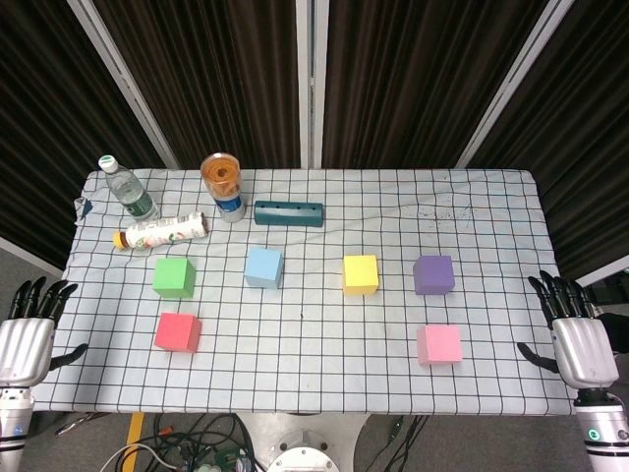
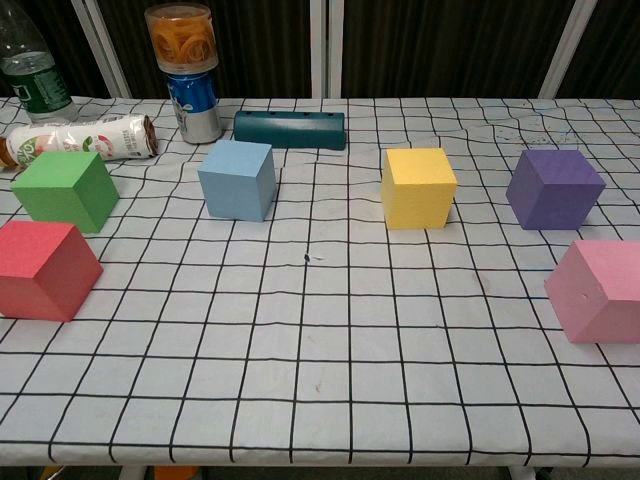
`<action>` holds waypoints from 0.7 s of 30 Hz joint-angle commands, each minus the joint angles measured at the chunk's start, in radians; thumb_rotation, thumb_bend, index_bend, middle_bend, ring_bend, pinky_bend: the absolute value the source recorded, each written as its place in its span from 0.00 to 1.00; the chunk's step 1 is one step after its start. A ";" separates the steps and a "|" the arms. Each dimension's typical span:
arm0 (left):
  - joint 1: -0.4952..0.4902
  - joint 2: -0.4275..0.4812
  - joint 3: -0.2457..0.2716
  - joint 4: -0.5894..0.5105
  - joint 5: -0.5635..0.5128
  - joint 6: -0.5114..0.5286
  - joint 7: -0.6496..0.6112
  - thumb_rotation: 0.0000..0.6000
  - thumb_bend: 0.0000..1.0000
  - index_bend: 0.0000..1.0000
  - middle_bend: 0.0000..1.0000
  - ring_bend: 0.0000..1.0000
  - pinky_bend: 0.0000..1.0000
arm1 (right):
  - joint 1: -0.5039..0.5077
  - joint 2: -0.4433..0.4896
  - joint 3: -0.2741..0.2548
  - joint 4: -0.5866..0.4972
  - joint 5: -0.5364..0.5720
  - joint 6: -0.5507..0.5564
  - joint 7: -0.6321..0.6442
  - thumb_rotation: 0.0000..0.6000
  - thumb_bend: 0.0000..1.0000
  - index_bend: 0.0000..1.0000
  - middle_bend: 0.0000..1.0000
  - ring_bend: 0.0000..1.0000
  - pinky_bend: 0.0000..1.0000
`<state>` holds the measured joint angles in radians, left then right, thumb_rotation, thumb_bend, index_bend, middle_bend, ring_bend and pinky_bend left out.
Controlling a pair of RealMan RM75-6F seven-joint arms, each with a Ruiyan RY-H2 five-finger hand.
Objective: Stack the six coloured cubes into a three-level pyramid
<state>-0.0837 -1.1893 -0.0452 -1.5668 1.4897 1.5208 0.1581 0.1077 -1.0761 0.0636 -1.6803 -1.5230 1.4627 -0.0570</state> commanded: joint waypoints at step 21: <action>-0.171 0.085 -0.062 -0.086 0.085 -0.152 -0.045 1.00 0.04 0.16 0.11 0.01 0.00 | 0.018 0.048 -0.007 -0.003 -0.066 0.005 0.075 1.00 0.08 0.00 0.03 0.00 0.00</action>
<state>-0.2096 -1.1256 -0.0886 -1.6295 1.5555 1.4156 0.1241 0.1241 -1.0288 0.0559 -1.6837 -1.5878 1.4689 0.0174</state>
